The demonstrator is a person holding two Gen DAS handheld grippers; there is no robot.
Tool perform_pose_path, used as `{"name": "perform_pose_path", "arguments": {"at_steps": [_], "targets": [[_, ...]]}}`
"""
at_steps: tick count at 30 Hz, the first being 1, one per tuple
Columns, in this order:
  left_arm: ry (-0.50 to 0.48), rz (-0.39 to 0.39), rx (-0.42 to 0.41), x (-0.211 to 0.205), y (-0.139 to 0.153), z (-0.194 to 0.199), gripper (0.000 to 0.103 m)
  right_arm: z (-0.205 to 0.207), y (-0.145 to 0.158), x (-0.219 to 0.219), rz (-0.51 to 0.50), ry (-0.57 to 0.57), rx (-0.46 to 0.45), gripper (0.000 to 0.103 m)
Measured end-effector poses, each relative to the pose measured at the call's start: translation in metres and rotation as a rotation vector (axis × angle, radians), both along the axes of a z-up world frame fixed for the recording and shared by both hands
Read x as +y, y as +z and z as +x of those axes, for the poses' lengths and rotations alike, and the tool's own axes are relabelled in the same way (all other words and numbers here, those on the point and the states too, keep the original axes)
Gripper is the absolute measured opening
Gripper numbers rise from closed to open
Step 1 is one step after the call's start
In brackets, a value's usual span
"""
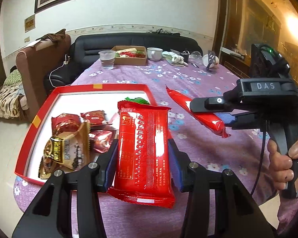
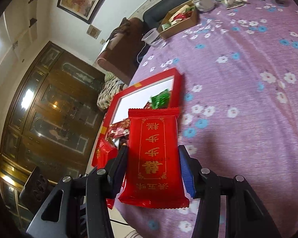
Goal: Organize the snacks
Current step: 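Carry both red packets to the tray and release them with both grippers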
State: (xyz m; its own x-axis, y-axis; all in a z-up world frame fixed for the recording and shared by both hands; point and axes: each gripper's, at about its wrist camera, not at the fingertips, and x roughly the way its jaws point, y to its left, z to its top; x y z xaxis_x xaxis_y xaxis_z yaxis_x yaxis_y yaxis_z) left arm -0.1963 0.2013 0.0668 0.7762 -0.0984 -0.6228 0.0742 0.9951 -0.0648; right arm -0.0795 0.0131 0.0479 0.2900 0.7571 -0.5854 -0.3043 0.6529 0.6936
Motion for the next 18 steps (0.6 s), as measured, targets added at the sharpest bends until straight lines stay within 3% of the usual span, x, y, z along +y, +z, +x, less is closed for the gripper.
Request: {"name": "perform_pose_path", "arguments": {"at_steps": [10, 18], "targets": [[0.143, 0.003, 0.011, 0.052, -0.008, 0.010, 0.045, 0.002, 0.000, 0.058, -0.022, 0.065, -0.011, 0.050], [0.232, 0.031, 0.009, 0.086, -0.009, 0.027, 0.045, 0.008, -0.010, 0.095, -0.134, 0.073, -0.052, 0.050]]}}
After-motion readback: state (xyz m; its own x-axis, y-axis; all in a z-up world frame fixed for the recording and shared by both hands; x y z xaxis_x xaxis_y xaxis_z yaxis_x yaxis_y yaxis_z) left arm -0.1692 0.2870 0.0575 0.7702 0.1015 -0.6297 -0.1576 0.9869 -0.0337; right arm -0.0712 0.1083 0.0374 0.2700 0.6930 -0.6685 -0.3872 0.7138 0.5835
